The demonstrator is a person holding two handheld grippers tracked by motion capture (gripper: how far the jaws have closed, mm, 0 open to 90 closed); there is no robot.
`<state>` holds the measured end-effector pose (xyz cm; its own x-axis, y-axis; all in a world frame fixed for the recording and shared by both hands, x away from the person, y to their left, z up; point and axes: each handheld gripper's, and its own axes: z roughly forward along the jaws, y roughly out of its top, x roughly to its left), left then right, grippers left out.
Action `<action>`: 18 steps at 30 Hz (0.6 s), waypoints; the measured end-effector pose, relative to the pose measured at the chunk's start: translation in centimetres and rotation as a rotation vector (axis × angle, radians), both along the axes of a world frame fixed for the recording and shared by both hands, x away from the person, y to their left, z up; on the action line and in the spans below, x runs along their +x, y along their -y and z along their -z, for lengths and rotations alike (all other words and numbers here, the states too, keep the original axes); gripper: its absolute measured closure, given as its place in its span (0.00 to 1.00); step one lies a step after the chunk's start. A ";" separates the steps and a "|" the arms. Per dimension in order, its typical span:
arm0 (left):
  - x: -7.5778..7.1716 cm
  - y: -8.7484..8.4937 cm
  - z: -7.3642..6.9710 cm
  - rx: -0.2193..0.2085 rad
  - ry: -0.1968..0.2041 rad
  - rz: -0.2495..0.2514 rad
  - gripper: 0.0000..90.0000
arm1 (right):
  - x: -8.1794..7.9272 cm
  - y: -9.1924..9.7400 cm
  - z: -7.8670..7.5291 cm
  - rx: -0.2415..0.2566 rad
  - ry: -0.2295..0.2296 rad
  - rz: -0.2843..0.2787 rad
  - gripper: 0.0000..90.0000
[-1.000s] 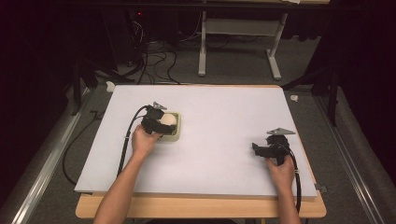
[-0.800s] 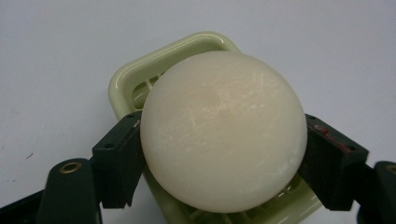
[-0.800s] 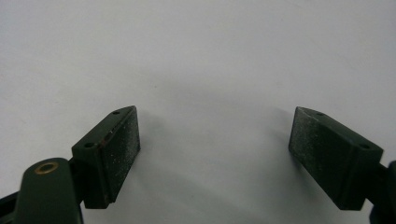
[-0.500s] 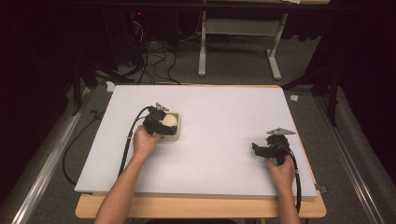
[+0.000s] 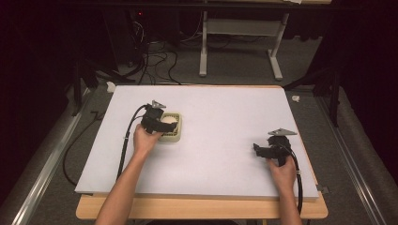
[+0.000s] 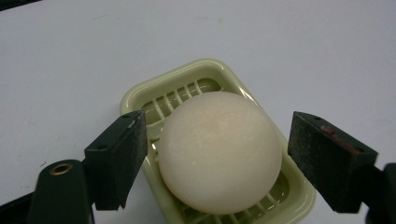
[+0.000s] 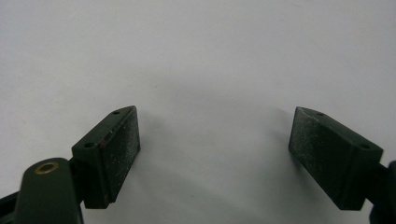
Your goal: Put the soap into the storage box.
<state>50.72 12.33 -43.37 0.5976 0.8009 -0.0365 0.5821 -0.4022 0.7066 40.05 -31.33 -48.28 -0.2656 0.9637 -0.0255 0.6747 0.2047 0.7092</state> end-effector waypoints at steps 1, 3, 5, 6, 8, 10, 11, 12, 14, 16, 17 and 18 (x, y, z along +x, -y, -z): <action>0.0 -0.1 0.0 0.002 -0.003 0.001 0.23 | 0.0 0.0 0.0 0.001 -0.001 0.001 0.19; -0.1 -0.2 -0.2 -0.001 0.001 -0.001 0.22 | 0.0 0.0 0.0 0.000 0.000 0.000 0.19; -0.2 -0.3 -0.4 -0.012 0.006 -0.001 0.22 | 0.0 0.0 0.0 0.000 0.000 0.000 0.19; -0.3 -0.3 -0.5 -0.017 0.010 -0.001 0.22 | 0.0 0.0 0.0 0.000 0.000 0.000 0.19; -0.4 -0.4 -0.8 -0.019 0.012 0.003 0.23 | 0.0 0.0 0.0 0.000 0.000 0.000 0.19; -0.6 -0.6 -1.0 -0.019 0.012 0.007 0.23 | 0.0 0.0 0.0 0.000 0.000 0.000 0.19; -0.7 -0.6 -1.1 -0.018 0.014 0.007 0.22 | 0.0 0.0 0.0 0.000 -0.001 0.001 0.19; -0.9 -0.7 -1.2 -0.019 0.016 0.010 0.22 | 0.0 0.0 0.0 0.001 -0.001 0.001 0.19; -1.0 -0.9 -1.4 -0.020 0.020 0.012 0.22 | 0.0 0.0 0.0 0.000 0.000 0.000 0.19; -1.3 -1.1 -1.6 -0.021 0.028 0.009 0.22 | 0.0 0.0 0.0 0.000 0.000 0.000 0.19; -1.4 -1.2 -1.7 -0.021 0.031 0.006 0.22 | 0.0 0.0 0.0 0.000 0.000 0.000 0.19; -1.5 -1.3 -1.8 -0.025 0.034 0.003 0.23 | 0.0 0.0 0.0 0.000 0.000 0.000 0.19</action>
